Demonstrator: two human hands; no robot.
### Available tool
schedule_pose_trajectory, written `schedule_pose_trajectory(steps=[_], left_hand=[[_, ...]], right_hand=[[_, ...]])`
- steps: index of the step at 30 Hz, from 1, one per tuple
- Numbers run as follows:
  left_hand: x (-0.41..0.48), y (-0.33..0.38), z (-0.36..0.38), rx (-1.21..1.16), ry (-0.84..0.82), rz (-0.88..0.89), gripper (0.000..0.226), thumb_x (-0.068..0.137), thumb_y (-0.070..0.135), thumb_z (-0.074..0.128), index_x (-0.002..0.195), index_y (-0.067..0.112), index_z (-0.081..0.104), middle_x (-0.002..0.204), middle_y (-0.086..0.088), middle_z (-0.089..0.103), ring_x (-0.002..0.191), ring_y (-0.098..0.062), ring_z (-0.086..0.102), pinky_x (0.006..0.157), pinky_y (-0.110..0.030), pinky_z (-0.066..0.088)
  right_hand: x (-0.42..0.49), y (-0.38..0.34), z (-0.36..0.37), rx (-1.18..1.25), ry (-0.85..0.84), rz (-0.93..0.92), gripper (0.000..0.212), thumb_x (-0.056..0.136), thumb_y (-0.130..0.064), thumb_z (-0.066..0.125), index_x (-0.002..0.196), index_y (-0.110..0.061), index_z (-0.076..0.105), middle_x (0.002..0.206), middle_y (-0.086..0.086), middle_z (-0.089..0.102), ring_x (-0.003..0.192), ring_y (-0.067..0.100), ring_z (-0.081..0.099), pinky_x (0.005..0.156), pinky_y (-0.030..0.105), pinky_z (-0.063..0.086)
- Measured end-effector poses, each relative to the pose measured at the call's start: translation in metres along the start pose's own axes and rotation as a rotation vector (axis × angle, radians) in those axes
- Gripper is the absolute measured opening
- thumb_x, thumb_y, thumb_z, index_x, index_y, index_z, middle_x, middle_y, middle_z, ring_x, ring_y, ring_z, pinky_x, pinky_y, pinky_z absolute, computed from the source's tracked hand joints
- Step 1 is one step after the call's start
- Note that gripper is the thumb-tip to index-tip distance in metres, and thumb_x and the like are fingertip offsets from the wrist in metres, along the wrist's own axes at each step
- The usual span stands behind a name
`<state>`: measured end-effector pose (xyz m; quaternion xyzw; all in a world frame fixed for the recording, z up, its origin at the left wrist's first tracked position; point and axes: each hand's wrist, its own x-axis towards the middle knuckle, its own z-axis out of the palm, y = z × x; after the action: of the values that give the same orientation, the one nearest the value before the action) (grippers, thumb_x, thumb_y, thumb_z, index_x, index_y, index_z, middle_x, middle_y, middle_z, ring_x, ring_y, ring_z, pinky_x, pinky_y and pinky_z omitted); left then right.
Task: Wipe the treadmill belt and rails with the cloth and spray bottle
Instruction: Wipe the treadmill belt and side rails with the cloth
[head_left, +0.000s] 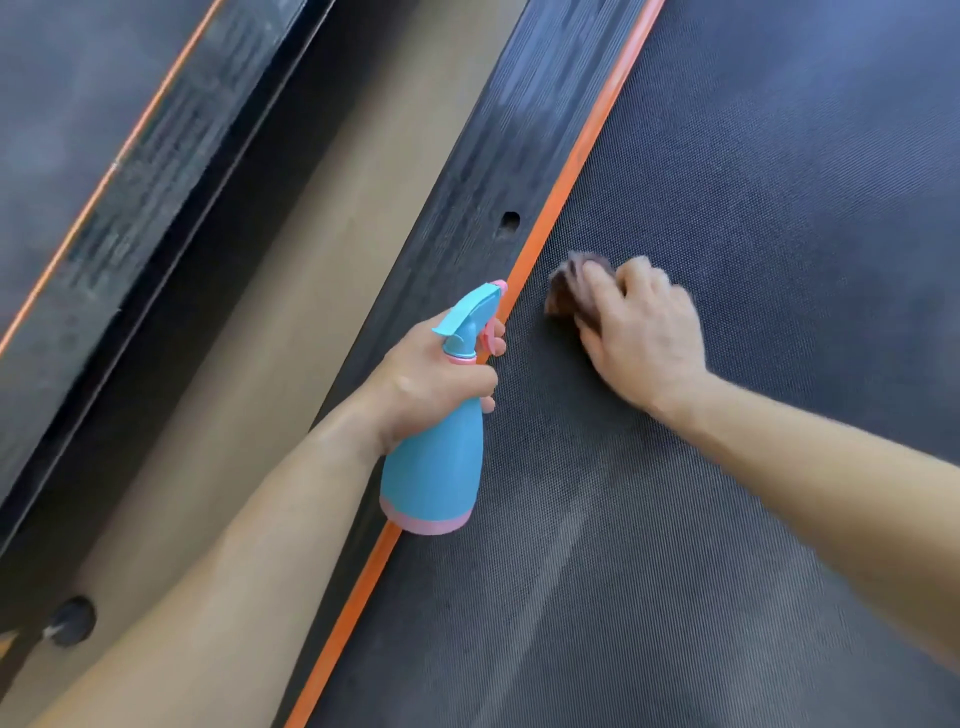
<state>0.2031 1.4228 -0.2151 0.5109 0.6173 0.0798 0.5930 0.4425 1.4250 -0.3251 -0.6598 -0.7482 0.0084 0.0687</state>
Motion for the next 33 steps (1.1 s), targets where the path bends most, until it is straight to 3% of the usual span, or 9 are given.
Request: schedule_pose_trajectory(steps=[3,7,12,16,18,22,24,29,33], left_hand=[[-0.002,0.001,0.001,0.007,-0.016,0.027,0.055,0.081,0.004,0.067,0.127,0.034,0.065,0.117,0.007,0.070,0.075,-0.006,0.070,0.071,-0.024,0.054],[-0.008,0.001,-0.001,0.045,-0.040,0.012,0.044,0.084,0.007,0.070,0.120,0.030,0.065,0.117,0.005,0.071,0.069,0.000,0.068,0.071,-0.027,0.052],[-0.014,-0.005,-0.003,-0.032,-0.032,-0.003,0.064,0.083,0.004,0.064,0.139,0.035,0.059,0.121,0.001,0.068,0.083,-0.024,0.075,0.067,-0.021,0.056],[-0.018,-0.005,-0.005,-0.028,-0.033,0.000,0.064,0.082,0.005,0.064,0.136,0.040,0.060,0.121,0.002,0.068,0.086,-0.029,0.076,0.071,-0.026,0.059],[-0.018,-0.003,-0.006,-0.038,-0.016,-0.014,0.055,0.079,0.009,0.065,0.128,0.034,0.064,0.122,-0.001,0.069,0.085,-0.031,0.077,0.075,-0.033,0.062],[-0.016,0.003,-0.005,-0.068,-0.014,0.004,0.058,0.087,-0.007,0.060,0.134,0.028,0.063,0.126,-0.007,0.067,0.082,-0.021,0.070,0.062,-0.016,0.054],[-0.015,0.003,-0.007,-0.079,-0.003,0.013,0.062,0.088,-0.008,0.059,0.134,0.034,0.061,0.125,-0.008,0.068,0.083,-0.021,0.068,0.060,-0.015,0.054],[-0.014,-0.003,-0.014,-0.110,0.018,-0.005,0.066,0.089,-0.010,0.056,0.138,0.034,0.061,0.126,-0.011,0.066,0.085,-0.026,0.066,0.058,-0.017,0.055],[-0.011,-0.007,-0.014,-0.069,0.014,-0.049,0.051,0.077,0.009,0.066,0.124,0.027,0.066,0.125,-0.007,0.068,0.081,-0.024,0.074,0.062,-0.020,0.056]], right_hand=[[-0.084,-0.056,0.002,0.082,-0.106,-0.273,0.058,0.086,-0.038,0.060,0.137,-0.012,0.050,0.101,0.012,0.051,0.082,0.035,0.051,0.066,0.047,0.044],[-0.110,-0.055,0.002,0.088,-0.167,-0.592,0.065,0.084,-0.045,0.064,0.138,-0.013,0.050,0.100,0.008,0.053,0.079,0.030,0.053,0.062,0.043,0.044],[-0.006,0.011,-0.007,0.015,-0.030,-0.100,0.054,0.096,-0.051,0.054,0.139,-0.019,0.050,0.105,0.015,0.051,0.087,0.037,0.054,0.068,0.045,0.047],[0.000,0.009,-0.012,0.050,-0.015,0.021,0.053,0.095,-0.048,0.055,0.134,-0.013,0.050,0.107,0.019,0.049,0.089,0.039,0.053,0.070,0.047,0.048],[-0.041,-0.024,-0.011,0.081,-0.053,-0.075,0.055,0.092,-0.047,0.060,0.135,-0.012,0.051,0.104,0.016,0.050,0.086,0.037,0.053,0.067,0.046,0.049],[-0.118,-0.073,0.001,0.129,-0.156,-0.555,0.061,0.091,-0.058,0.057,0.135,-0.016,0.053,0.102,0.008,0.053,0.082,0.030,0.053,0.064,0.042,0.046],[-0.096,-0.058,0.008,0.076,-0.088,-0.645,0.061,0.089,-0.059,0.063,0.133,-0.018,0.056,0.101,0.008,0.053,0.081,0.028,0.051,0.064,0.041,0.043],[0.026,0.010,-0.001,0.001,0.038,-0.058,0.049,0.092,-0.056,0.061,0.124,-0.020,0.058,0.105,0.014,0.052,0.089,0.035,0.054,0.069,0.044,0.045],[0.019,-0.019,0.005,0.045,0.058,0.052,0.046,0.092,-0.052,0.058,0.122,-0.017,0.056,0.106,0.014,0.051,0.089,0.036,0.054,0.067,0.044,0.044]])
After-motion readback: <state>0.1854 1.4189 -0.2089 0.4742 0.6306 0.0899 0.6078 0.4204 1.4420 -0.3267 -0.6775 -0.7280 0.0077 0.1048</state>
